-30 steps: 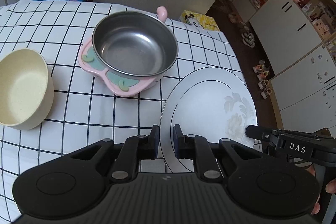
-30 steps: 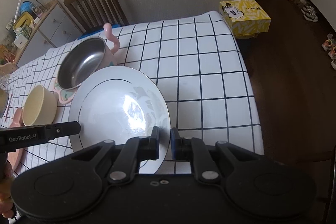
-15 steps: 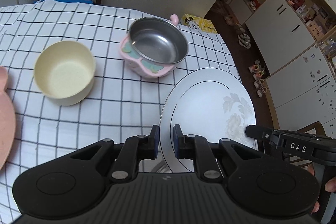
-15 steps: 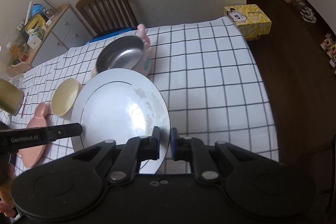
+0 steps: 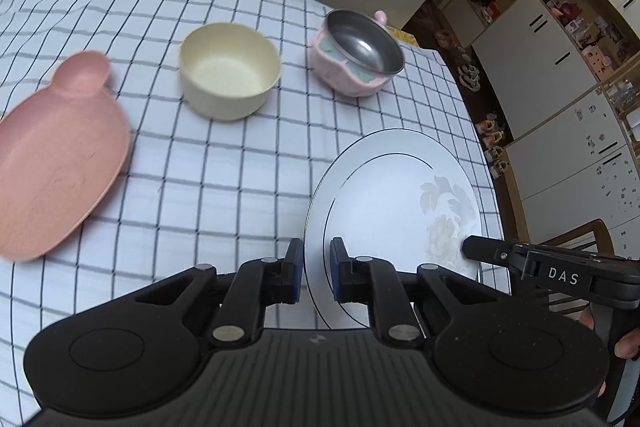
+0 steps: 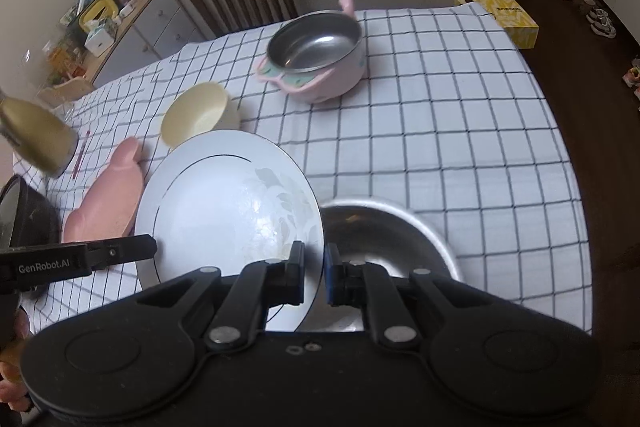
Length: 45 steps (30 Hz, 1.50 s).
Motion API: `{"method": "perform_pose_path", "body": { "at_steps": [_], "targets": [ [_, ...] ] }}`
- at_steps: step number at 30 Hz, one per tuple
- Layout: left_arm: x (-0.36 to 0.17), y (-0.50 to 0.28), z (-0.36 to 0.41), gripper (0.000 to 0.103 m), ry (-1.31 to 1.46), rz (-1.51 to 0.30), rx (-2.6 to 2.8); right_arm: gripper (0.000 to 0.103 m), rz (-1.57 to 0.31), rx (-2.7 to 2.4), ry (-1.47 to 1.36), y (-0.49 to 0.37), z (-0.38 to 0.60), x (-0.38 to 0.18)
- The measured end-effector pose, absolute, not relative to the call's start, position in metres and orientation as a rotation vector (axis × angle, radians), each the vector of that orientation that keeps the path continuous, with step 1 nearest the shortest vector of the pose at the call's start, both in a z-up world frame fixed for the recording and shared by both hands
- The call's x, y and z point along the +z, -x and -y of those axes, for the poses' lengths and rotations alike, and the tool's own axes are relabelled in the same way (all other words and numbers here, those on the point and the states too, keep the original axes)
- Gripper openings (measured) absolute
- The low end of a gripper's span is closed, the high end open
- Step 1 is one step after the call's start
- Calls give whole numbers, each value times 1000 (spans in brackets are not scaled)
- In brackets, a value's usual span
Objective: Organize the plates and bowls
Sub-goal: 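Carry the small plate over the large plate and lower it on top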
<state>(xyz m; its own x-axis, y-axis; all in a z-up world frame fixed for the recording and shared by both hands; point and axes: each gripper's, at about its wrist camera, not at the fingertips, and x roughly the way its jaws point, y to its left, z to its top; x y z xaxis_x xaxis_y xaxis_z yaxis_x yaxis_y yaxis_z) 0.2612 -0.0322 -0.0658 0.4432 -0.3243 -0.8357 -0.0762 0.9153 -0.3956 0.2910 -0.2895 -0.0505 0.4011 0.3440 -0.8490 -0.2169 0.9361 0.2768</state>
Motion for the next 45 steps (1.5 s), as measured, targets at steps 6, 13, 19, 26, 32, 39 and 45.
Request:
{"method": "perform_pose_path", "body": {
  "at_steps": [6,13,19,26,32,39,45],
  "targets": [
    [-77,-218,-1,13,420,-1132,-142,11,-1129,365,-113,-255,253,-59],
    [-93,-179,-36,13,424,-1158,-108,11,-1157,373,-114,-218,216,-79],
    [-106,-153,-56,13,417,-1187,-100,11,-1194,374,-127,-192,193,-96],
    [-126,-131,-69,13,436,-1235,-94,10,-1234,373,-145,-167,182,-116],
    [-136,-120,-69,13,416,-1250,-92,10,-1254,367,-151,-154,180,-129],
    [-143,-118,-65,13,378,-1259,-98,10,-1261,359,-159,-147,181,-136],
    [-148,-118,-64,13,363,-1264,-97,9,-1270,357,-165,-145,182,-142]
  ]
}}
